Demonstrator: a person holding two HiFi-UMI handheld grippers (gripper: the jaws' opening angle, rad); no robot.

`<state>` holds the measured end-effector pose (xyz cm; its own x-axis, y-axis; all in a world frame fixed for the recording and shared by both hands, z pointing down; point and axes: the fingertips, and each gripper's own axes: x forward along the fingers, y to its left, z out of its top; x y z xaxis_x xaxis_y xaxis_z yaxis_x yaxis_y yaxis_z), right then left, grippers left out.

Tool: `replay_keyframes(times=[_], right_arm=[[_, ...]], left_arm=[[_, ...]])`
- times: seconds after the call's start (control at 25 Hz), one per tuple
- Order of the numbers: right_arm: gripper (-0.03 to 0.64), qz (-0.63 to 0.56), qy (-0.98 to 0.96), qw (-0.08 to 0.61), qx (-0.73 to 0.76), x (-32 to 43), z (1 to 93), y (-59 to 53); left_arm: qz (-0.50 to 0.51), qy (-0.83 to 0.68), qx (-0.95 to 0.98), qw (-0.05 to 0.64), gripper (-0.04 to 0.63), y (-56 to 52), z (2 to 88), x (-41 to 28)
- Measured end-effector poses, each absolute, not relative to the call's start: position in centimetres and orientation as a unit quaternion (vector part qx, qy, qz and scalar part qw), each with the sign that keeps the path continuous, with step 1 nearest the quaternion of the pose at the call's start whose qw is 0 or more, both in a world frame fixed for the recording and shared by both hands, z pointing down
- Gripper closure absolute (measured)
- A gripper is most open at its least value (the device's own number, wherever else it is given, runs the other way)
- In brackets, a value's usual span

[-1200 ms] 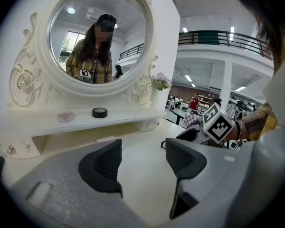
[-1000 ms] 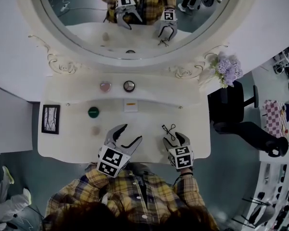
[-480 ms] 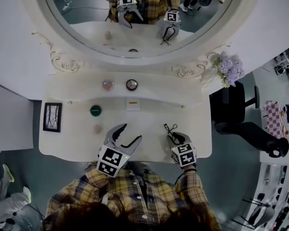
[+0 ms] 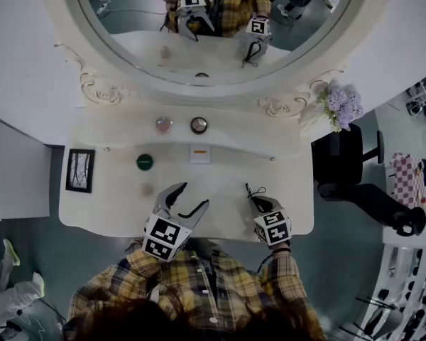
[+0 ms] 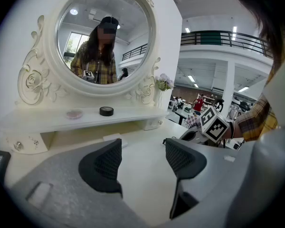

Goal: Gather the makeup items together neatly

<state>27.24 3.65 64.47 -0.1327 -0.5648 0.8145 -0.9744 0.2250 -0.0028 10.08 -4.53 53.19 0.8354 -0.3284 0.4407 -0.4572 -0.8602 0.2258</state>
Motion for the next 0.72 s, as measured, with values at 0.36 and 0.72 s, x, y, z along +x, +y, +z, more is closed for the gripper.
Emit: replay_keyframes(times=[0.36, 0.72], right_arm=[[0.601, 0.273, -0.705, 0.364, 0.544, 27.0, 64.0, 3.4], [0.601, 0.223, -0.722, 0.373, 0.539, 27.3, 60.3, 1.4]], left_arm=[[0.196, -0.211, 0.943, 0.166, 0.314, -4.4, 53.1, 10.1], [0.194, -0.216, 0.942, 0.168, 0.314, -4.2, 53.1, 10.1]])
